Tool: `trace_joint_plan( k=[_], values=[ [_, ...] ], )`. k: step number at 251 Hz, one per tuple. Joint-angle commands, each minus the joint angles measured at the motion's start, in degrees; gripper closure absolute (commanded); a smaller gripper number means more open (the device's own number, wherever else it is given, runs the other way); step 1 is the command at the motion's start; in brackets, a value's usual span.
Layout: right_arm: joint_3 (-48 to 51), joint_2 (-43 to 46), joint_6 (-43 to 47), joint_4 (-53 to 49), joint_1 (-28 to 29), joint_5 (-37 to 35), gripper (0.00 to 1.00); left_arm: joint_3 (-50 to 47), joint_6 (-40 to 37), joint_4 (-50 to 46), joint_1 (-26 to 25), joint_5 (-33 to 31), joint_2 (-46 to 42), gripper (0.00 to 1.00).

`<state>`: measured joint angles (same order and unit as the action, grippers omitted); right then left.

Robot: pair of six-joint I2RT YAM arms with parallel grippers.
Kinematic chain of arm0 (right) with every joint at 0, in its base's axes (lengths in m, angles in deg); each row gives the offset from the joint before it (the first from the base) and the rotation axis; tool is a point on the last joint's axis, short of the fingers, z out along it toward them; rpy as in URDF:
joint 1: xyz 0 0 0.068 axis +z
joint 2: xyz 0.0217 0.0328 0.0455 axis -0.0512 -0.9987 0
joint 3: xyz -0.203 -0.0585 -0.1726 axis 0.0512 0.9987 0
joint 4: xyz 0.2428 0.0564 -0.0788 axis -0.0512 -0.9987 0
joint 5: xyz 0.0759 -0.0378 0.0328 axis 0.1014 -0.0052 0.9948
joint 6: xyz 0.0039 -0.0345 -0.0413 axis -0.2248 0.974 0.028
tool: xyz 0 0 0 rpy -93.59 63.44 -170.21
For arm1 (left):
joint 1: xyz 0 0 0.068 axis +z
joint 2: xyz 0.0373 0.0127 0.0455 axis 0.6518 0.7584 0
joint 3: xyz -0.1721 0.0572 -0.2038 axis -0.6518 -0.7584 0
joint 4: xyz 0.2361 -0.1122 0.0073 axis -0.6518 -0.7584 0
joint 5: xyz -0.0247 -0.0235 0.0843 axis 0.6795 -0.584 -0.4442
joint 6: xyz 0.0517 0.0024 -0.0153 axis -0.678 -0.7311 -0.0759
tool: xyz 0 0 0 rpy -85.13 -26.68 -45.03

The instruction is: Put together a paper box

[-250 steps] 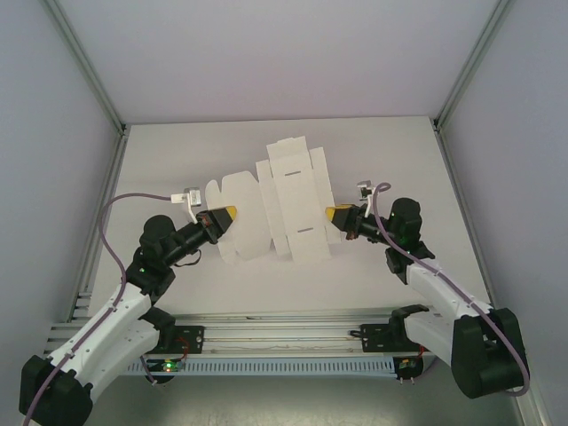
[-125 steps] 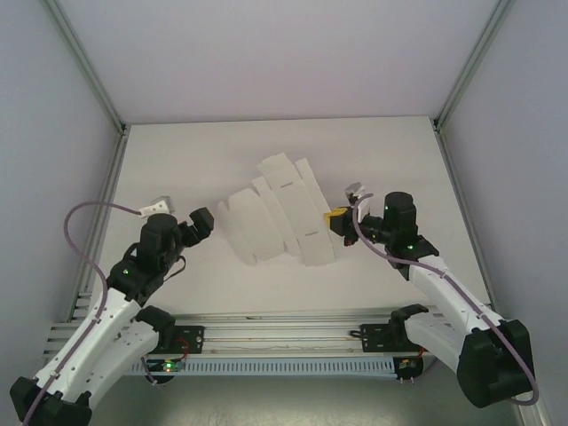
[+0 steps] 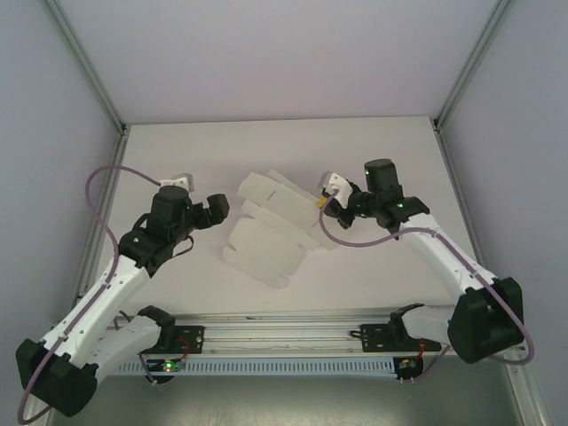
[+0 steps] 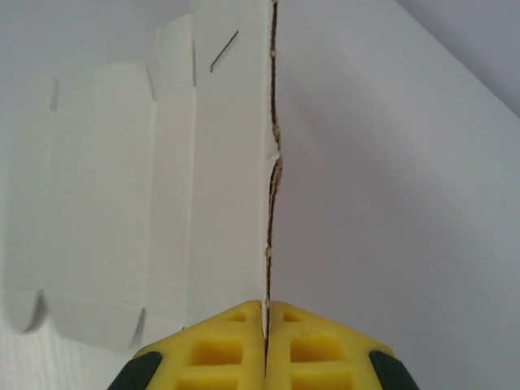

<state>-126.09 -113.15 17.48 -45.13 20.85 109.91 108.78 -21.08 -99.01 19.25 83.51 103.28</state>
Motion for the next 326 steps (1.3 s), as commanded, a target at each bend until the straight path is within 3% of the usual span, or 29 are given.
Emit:
trace_joint_plan(
  k=[1, 60, 81, 92, 116, 135, 165, 182, 213, 267, 326],
  values=[
    [-5.15, -4.35, 15.29, -8.27, 0.66, -1.57, 1.00, 3.10, -2.53, 2.65, -0.58, 0.77, 2.46, 0.00],
    [-11.85, -11.95, 28.08, -15.64, 1.48, -1.93, 1.00, 5.76, -2.83, 1.85, -0.66, -2.79, 8.52, 0.00],
    [-13.43, -13.75, 30.78, -17.69, 1.51, -0.79, 1.00, 6.73, -3.81, 2.26, -0.63, -1.17, 10.70, 0.00],
    [-14.66, -14.89, 31.43, -19.04, 1.58, -0.42, 1.00, 6.54, -6.61, 4.43, -0.63, 2.66, 11.14, 0.00],
    [-17.81, -17.26, 33.59, -23.49, 1.53, 0.44, 1.00, 4.83, -18.33, 12.39, -0.72, 19.00, 11.47, 0.00],
    [-19.81, -18.93, 34.45, -25.96, 1.55, 0.98, 1.00, 7.35, -26.66, 10.33, -1.76, 25.72, 13.96, 0.00],
    [-21.92, -20.78, 35.47, -28.26, 1.55, 1.16, 1.00, 12.56, -30.79, 6.85, -2.82, 22.25, 20.30, 0.01],
    [-22.66, -21.41, 35.26, -28.25, 1.53, 1.23, 1.00, 14.95, -33.37, 5.41, -2.85, 24.58, 23.59, 0.06],
    [-24.11, -22.35, 35.28, -29.23, 1.54, 1.63, 1.00, 19.04, -39.25, -0.07, -4.67, 29.50, 28.21, 0.22],
    [-25.33, -23.44, 34.03, -29.60, 1.56, 0.75, 1.00, 22.20, -39.62, -2.21, -8.90, 21.38, 32.04, 0.49],
    [-25.52, -23.82, 32.29, -29.10, 1.40, -0.48, 1.00, 23.41, -38.05, -3.51, -9.82, 19.37, 32.88, 0.52]
  ],
)
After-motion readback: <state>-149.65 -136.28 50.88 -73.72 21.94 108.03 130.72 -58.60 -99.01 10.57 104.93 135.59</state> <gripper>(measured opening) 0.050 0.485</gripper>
